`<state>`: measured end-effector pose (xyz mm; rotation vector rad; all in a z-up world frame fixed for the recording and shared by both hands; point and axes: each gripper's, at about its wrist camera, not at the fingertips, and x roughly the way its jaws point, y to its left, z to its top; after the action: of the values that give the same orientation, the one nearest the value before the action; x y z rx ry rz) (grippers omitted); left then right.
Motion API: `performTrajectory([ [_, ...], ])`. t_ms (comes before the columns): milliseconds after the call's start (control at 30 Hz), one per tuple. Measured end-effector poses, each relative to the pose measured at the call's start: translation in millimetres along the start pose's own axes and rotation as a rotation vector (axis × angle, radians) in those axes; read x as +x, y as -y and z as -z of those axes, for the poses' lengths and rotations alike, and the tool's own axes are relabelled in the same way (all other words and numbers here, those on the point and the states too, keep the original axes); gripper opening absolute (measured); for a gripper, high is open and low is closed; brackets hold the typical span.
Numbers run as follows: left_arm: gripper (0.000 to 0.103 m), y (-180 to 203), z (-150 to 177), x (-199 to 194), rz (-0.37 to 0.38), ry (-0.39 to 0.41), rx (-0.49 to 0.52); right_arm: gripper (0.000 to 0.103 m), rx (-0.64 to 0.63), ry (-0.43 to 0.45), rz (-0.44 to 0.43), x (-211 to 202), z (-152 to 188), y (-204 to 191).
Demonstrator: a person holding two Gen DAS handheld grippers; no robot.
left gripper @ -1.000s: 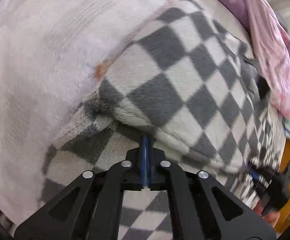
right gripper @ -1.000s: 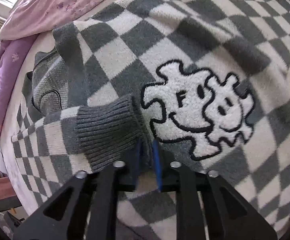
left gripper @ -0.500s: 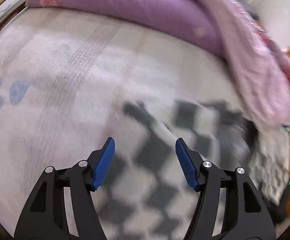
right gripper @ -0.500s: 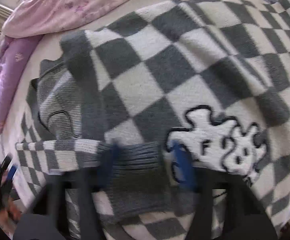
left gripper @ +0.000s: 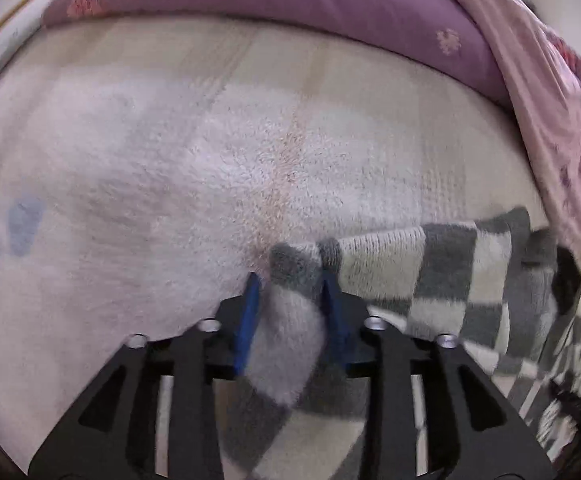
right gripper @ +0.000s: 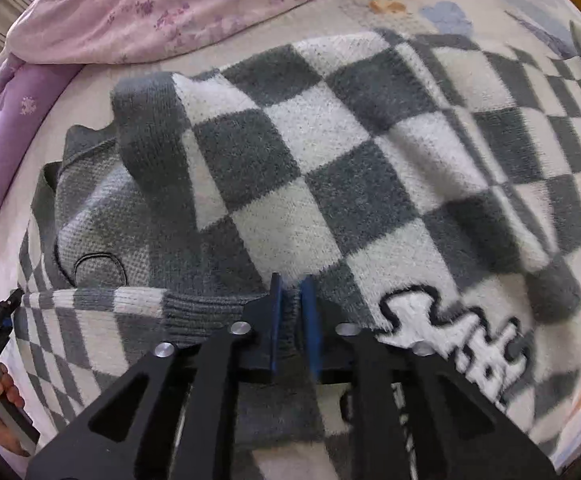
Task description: Fold large clothes
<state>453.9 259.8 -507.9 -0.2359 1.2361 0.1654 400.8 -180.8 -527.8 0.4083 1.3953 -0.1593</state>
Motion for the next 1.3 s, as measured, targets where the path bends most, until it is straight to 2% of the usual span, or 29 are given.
performTrajectory([
  [33,0.045,1.7,5.9,-11.2,-0.021,0.009,0.032,0.062,0.006,0.032,-0.054,-12.8,3.6,2.8],
  [100,0.043,3.4,22.3,-31.5,-0.032,0.014,0.086,0.066,-0.010,0.084,-0.132,-33.9,12.1,5.5],
  [133,0.037,4.4,33.9,-41.4,-0.040,0.012,0.109,0.066,-0.029,0.096,-0.135,-38.6,15.0,4.7],
  [167,0.033,6.3,49.7,-51.4,-0.046,0.004,0.143,0.064,-0.078,0.116,-0.124,-44.3,22.0,0.5],
  [200,0.031,11.0,61.2,-55.7,-0.040,-0.009,0.164,0.056,-0.117,0.119,-0.114,-44.4,28.1,-3.4],
  [233,0.021,13.7,76.4,-57.4,-0.031,-0.031,0.182,0.029,-0.153,0.105,-0.112,-38.6,37.1,-16.6],
  [267,0.011,13.2,89.8,-58.0,-0.020,-0.060,0.192,0.013,-0.179,0.080,-0.131,-32.0,42.4,-19.9],
  [333,0.009,14.9,128.0,-51.5,-0.018,-0.126,0.211,0.009,-0.201,0.016,-0.156,-13.3,53.4,-21.2],
  [400,0.007,11.7,152.1,-42.3,-0.030,-0.158,0.208,0.003,-0.209,-0.004,-0.117,-0.8,68.4,-14.9],
  [600,0.007,-11.8,173.1,-45.8,0.070,-0.107,0.102,0.000,-0.225,0.018,-0.132,-2.8,82.2,3.3],
  [633,0.007,-11.6,174.2,-45.5,0.072,-0.104,0.109,0.000,-0.219,0.005,-0.125,-4.2,82.6,1.7],
  [700,0.007,-2.3,174.9,-49.8,0.029,-0.114,0.194,0.001,-0.205,-0.024,-0.111,-8.6,75.8,-1.6],
  [733,0.007,2.1,174.0,-51.0,0.011,-0.125,0.216,0.005,-0.192,-0.035,-0.118,-13.0,73.7,-2.0],
  [767,0.007,7.4,174.2,-53.3,-0.012,-0.140,0.239,0.019,-0.172,-0.046,-0.135,-19.0,71.7,-1.5],
  [800,0.008,9.0,173.7,-53.8,-0.022,-0.147,0.245,0.037,-0.128,-0.069,-0.195,-21.3,71.9,1.6],
  [833,0.014,10.7,173.6,-56.9,-0.027,-0.151,0.242,0.082,-0.090,-0.072,-0.228,-27.2,71.9,5.1],
  [867,0.037,11.5,174.0,-63.0,-0.021,-0.155,0.222,0.091,-0.077,-0.052,-0.223,-37.4,72.7,6.8],
  [900,0.048,12.3,174.3,-67.6,-0.014,-0.157,0.204,0.091,-0.092,-0.045,-0.219,-44.4,72.8,5.0],
  [933,0.067,13.7,175.5,-73.7,-0.013,-0.155,0.185,0.091,-0.118,-0.040,-0.216,-53.5,74.5,3.4],
  [1000,0.067,20.2,176.4,-88.5,-0.001,-0.151,0.174,0.091,-0.145,-0.016,-0.188,-72.2,78.5,1.4],
  [1100,0.067,27.5,180.3,-111.8,-0.041,-0.144,0.197,0.091,-0.158,-0.004,-0.178,-99.6,83.3,5.5],
  [1167,0.067,34.5,180.1,-130.4,-0.032,-0.139,0.188,0.091,-0.163,0.009,-0.172,-119.0,89.3,5.6],
  [1300,0.067,40.1,176.3,-174.4,-0.030,-0.121,0.177,0.091,-0.192,0.034,-0.151,-155.8,101.3,-13.8],
])
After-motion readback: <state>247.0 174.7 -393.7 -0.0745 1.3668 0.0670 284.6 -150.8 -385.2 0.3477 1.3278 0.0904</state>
